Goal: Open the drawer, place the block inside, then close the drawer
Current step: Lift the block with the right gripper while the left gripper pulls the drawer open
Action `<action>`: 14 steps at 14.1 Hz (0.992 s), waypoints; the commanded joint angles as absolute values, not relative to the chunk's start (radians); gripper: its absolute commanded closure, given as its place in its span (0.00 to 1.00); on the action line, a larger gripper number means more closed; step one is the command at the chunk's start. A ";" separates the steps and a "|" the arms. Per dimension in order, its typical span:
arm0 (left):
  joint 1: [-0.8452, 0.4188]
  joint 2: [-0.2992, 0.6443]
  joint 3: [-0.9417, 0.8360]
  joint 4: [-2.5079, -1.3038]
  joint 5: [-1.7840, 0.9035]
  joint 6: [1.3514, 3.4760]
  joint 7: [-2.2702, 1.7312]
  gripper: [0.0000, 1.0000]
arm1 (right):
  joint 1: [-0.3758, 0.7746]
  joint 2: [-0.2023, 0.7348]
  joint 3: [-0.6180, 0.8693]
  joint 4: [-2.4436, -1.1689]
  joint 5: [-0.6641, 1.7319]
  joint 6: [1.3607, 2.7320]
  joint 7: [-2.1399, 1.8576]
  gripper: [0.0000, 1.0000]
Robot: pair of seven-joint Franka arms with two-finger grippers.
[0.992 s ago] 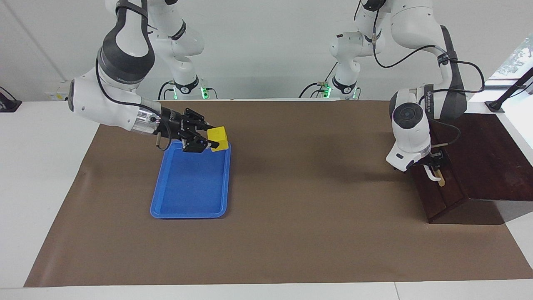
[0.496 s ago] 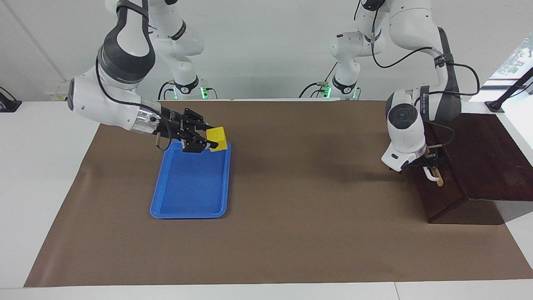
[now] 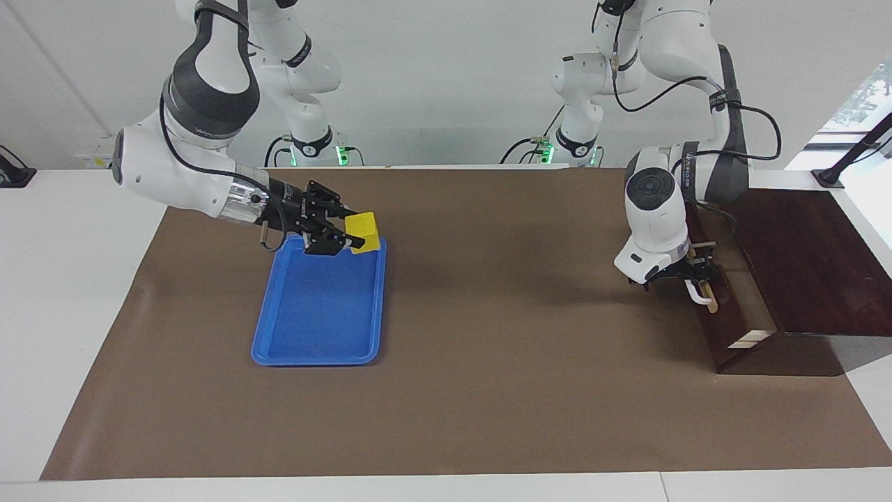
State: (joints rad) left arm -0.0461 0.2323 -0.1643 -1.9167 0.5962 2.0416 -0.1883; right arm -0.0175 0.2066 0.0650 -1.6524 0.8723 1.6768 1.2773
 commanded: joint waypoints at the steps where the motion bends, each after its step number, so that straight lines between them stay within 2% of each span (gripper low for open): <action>1: -0.081 0.216 -0.160 -1.936 0.540 2.040 -0.196 0.00 | -0.023 0.202 0.069 -1.638 0.848 1.658 1.310 1.00; 14: -0.153 0.216 -0.160 -1.927 0.480 2.023 -0.198 0.00 | -0.021 0.206 0.069 -1.638 0.848 1.726 1.330 1.00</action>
State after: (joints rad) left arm -0.1142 0.2242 -0.1628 -1.9158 0.5240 2.0353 -0.1883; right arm -0.0181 0.2067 0.0644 -1.6505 0.8723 1.7147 1.2965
